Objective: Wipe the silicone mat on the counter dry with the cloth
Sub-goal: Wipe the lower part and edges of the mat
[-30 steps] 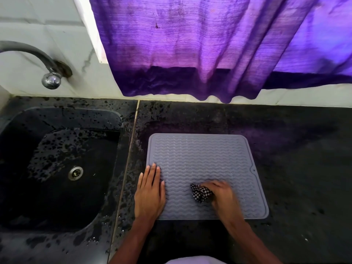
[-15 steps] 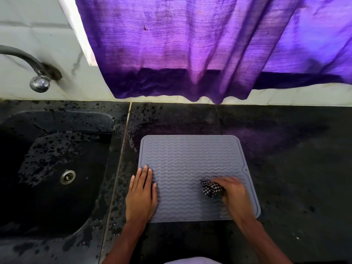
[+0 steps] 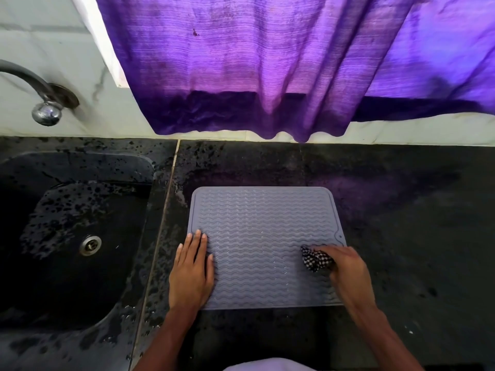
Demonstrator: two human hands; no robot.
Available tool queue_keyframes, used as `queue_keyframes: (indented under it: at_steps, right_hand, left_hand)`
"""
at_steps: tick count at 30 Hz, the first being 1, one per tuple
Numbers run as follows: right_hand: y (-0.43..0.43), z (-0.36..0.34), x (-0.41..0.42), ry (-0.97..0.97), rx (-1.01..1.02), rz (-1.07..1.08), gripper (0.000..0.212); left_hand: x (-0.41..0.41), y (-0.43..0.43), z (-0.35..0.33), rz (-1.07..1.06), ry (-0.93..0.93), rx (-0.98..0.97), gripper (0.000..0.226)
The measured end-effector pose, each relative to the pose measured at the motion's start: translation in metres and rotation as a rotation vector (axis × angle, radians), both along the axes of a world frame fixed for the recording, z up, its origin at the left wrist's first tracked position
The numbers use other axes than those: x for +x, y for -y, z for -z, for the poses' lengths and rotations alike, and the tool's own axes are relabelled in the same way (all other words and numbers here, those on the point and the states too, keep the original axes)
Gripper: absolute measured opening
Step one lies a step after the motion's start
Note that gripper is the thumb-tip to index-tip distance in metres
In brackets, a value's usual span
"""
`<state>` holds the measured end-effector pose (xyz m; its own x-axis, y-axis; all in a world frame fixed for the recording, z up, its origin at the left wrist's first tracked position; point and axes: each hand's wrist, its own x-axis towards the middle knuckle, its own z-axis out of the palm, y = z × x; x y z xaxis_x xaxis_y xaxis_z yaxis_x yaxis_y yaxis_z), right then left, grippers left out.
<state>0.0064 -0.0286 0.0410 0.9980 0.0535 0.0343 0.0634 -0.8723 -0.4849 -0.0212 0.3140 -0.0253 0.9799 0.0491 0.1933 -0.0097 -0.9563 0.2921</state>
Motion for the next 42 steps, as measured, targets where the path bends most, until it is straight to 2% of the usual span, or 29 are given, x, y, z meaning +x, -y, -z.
queue_keyframes:
  at_steps: [4, 8, 10, 16, 33, 38, 42]
  right_hand:
    - [0.012, 0.008, -0.004, -0.035, -0.028, 0.031, 0.070]
    - [0.019, 0.013, 0.001, -0.078, 0.130, 0.098, 0.063]
    - [0.022, 0.009, -0.003, -0.022, 0.067, 0.077, 0.073]
    - [0.026, 0.001, -0.014, 0.053, -0.003, 0.080, 0.071]
    - [0.011, 0.004, -0.033, 0.031, -0.009, 0.008, 0.065]
    - [0.012, 0.014, -0.036, 0.015, -0.027, -0.009, 0.075]
    - [0.014, 0.014, -0.036, 0.008, -0.061, -0.049, 0.076]
  left_hand:
    - [-0.001, -0.001, 0.001, -0.002, 0.009, -0.008, 0.055]
    - [0.000, -0.001, 0.001, -0.001, 0.011, -0.011, 0.056]
    - [0.000, -0.001, 0.001, 0.000, 0.012, -0.010, 0.055]
    - [0.000, 0.000, 0.000, -0.001, 0.005, -0.010, 0.056]
    - [-0.001, 0.001, -0.002, -0.012, -0.001, -0.030, 0.056]
    - [0.000, 0.000, -0.001, -0.010, -0.015, -0.030, 0.056]
    - [0.000, 0.001, -0.002, -0.008, -0.013, -0.036, 0.056]
